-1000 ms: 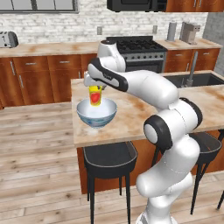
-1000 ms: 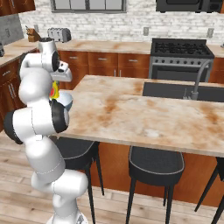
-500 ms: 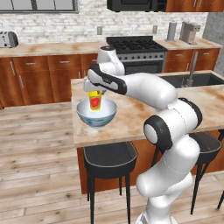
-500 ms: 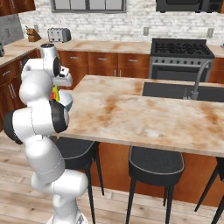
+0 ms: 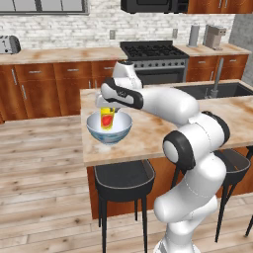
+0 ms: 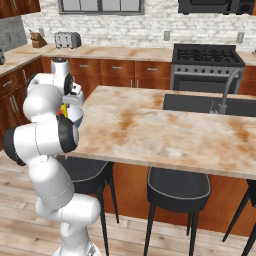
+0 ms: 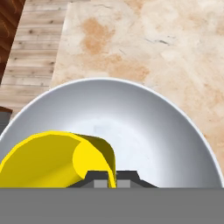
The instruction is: Place the cup inside the bowl on the dining table and move the bowl to any counter.
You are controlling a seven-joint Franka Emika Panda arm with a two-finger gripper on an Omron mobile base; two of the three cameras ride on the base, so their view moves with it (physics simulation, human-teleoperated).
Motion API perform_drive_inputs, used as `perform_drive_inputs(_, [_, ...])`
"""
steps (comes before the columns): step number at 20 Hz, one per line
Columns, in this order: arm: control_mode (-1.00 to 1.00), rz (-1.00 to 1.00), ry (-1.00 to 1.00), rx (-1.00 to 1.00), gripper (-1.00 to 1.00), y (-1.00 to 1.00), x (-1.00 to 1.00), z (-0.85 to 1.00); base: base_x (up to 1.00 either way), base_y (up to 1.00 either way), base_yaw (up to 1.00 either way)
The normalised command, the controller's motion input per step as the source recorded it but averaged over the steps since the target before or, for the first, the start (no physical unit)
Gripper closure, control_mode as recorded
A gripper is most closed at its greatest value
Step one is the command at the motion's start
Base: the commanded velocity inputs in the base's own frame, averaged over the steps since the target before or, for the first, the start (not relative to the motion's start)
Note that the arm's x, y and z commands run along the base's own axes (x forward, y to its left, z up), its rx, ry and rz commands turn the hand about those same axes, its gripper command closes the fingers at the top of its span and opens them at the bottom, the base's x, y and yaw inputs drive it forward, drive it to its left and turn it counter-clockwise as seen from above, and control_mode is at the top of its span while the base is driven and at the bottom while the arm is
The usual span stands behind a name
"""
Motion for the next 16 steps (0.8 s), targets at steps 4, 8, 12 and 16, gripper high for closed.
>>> perform_drive_inputs(4, [-1.00, 0.00, 0.00, 0.00, 1.00, 0.00, 0.00, -0.12, 0.00, 0.00, 0.00])
perform_drive_inputs(8, [-1.00, 0.00, 0.00, 0.00, 1.00, 0.00, 0.00, -0.11, 0.00, 0.00, 0.00])
perform_drive_inputs(12, [-1.00, 0.00, 0.00, 0.00, 1.00, 0.00, 0.00, -0.12, 0.00, 0.00, 0.00])
perform_drive_inputs(16, [-1.00, 0.00, 0.00, 0.00, 1.00, 0.00, 0.00, -0.14, 0.00, 0.00, 0.00])
